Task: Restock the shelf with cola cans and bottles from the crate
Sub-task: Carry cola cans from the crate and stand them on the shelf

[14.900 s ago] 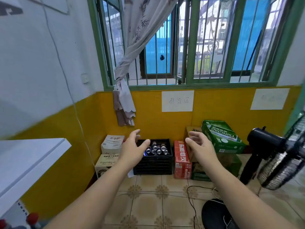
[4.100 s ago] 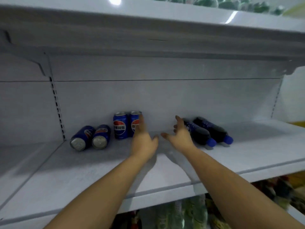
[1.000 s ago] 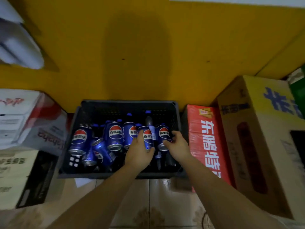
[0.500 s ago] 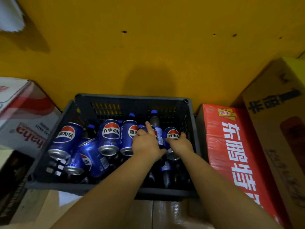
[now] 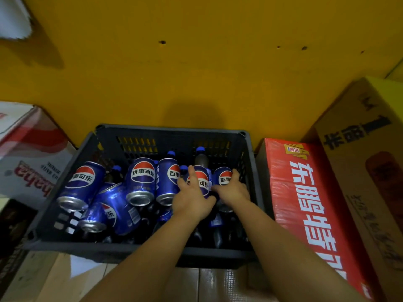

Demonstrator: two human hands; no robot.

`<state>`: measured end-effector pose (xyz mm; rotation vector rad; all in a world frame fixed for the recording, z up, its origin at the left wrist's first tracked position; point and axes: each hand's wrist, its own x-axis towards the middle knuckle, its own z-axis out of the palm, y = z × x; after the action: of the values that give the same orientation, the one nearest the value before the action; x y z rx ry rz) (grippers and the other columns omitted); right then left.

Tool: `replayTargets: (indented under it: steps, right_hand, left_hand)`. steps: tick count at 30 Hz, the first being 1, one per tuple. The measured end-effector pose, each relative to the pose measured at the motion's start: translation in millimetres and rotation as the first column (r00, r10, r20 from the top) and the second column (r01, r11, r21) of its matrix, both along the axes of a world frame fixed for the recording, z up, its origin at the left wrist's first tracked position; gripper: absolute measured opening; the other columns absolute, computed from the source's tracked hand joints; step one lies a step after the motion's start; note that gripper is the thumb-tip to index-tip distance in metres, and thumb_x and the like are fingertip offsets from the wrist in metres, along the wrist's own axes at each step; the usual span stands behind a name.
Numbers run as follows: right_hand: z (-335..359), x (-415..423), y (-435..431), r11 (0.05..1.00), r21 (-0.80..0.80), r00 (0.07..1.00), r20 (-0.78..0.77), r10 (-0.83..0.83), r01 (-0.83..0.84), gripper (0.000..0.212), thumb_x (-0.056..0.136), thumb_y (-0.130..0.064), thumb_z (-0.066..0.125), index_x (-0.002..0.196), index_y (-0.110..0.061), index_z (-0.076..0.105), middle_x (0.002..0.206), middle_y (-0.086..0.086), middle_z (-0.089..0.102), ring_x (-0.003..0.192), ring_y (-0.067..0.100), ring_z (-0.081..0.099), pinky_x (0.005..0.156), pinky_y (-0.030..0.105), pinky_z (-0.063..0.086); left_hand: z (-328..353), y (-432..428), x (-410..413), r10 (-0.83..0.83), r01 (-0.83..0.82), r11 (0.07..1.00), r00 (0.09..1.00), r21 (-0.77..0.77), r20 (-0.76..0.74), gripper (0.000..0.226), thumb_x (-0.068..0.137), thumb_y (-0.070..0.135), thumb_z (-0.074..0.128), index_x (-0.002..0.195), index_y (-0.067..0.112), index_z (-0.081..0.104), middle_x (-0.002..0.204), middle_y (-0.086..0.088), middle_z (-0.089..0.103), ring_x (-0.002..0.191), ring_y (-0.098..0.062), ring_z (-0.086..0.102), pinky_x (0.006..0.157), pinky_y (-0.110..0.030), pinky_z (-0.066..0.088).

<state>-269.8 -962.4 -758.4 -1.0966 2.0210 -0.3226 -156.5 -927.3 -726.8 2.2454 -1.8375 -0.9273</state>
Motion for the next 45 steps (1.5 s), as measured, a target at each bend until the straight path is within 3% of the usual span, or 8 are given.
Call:
replayTargets:
  steps: [4,8,17,19,22,27,40,45]
  right_hand:
    - [6,-3,12,0.981,-0.186,0.993,0.113,-0.042,0.063,0.094,0.080,-0.036,0.068,0.148,-0.032,0.004,0.136,0.018,0.037,0.114,0.034,0.050,0.087,0.033,0.042]
    - [18,-10,11,0.920,-0.369,0.969,0.242,-0.044,0.134,0.095,0.076,-0.027,0.072,0.147,-0.038,0.011,0.133,0.015,0.042,0.108,0.029,0.053,0.088,0.033,0.043]
    - [113,11,29,0.850,-0.511,0.931,0.356,0.077,0.125,0.096,0.070,-0.014,0.078,0.143,-0.042,0.022,0.128,-0.001,0.040,0.110,0.018,0.054,0.093,0.037,0.050]
    - [156,15,34,0.839,-0.531,0.927,0.363,0.099,0.118,0.095,0.071,-0.013,0.077,0.142,-0.045,0.023,0.129,0.001,0.045,0.108,0.017,0.057,0.090,0.036,0.052]
    - [228,23,34,0.837,-0.534,0.912,0.392,0.120,0.119,0.093,0.072,-0.011,0.077,0.139,-0.047,0.024,0.120,0.000,0.055,0.097,0.011,0.062,0.079,0.027,0.055]
    - [362,44,40,0.793,-0.602,0.947,0.299,0.118,0.091,0.095,0.060,-0.036,0.081,0.128,-0.067,0.021,0.130,-0.005,0.052,0.107,0.016,0.059,0.088,0.043,0.053]
    - [660,128,79,0.546,-0.834,0.959,0.091,0.270,-0.075,0.098,0.069,-0.027,0.082,0.141,-0.042,0.018,0.131,0.003,0.039,0.105,0.008,0.045,0.071,0.007,0.035]
    - [718,161,108,0.445,-0.895,0.912,0.152,0.381,-0.037,0.098,0.070,-0.024,0.081,0.144,-0.037,0.018,0.135,0.005,0.038,0.105,0.007,0.039,0.076,0.016,0.037]
  left_hand:
    - [2,3,7,0.158,-0.181,0.983,0.922,-0.032,-0.354,0.097,0.084,0.034,0.061,0.147,0.032,-0.012,0.152,-0.017,0.011,0.126,-0.035,0.041,0.097,-0.038,0.040]
    - [13,-1,20,0.182,-0.379,0.918,0.662,-0.116,-0.727,0.100,0.080,0.013,0.066,0.145,0.046,-0.002,0.140,-0.006,0.037,0.114,-0.025,0.052,0.092,-0.040,0.048]
    - [118,3,34,0.094,-0.497,0.849,0.479,-0.181,-0.873,0.098,0.077,0.012,0.073,0.146,0.038,0.009,0.135,0.003,0.041,0.105,-0.012,0.057,0.082,-0.024,0.051]
    - [158,6,39,0.101,-0.500,0.846,0.491,-0.186,-0.865,0.099,0.075,0.017,0.075,0.146,0.038,0.009,0.132,0.007,0.040,0.098,-0.001,0.056,0.074,-0.014,0.049]
    - [225,8,51,0.080,-0.489,0.847,0.508,-0.210,-0.857,0.100,0.075,0.016,0.076,0.145,0.040,0.010,0.124,0.012,0.043,0.095,0.003,0.056,0.079,-0.023,0.049]
    - [345,17,78,0.019,-0.475,0.838,0.519,-0.270,-0.855,0.099,0.075,0.010,0.075,0.145,0.039,0.011,0.113,0.028,0.044,0.089,0.016,0.057,0.071,-0.011,0.051]
    - [621,68,177,-0.108,-0.479,0.677,0.686,-0.559,-0.719,0.095,0.066,0.011,0.082,0.135,0.041,0.024,0.134,0.002,0.042,0.114,-0.010,0.054,0.086,-0.026,0.054]
    - [677,123,201,-0.037,-0.583,0.504,0.723,-0.637,-0.690,0.100,0.063,0.016,0.086,0.136,0.047,0.025,0.131,0.004,0.046,0.114,-0.014,0.055,0.087,-0.038,0.055]
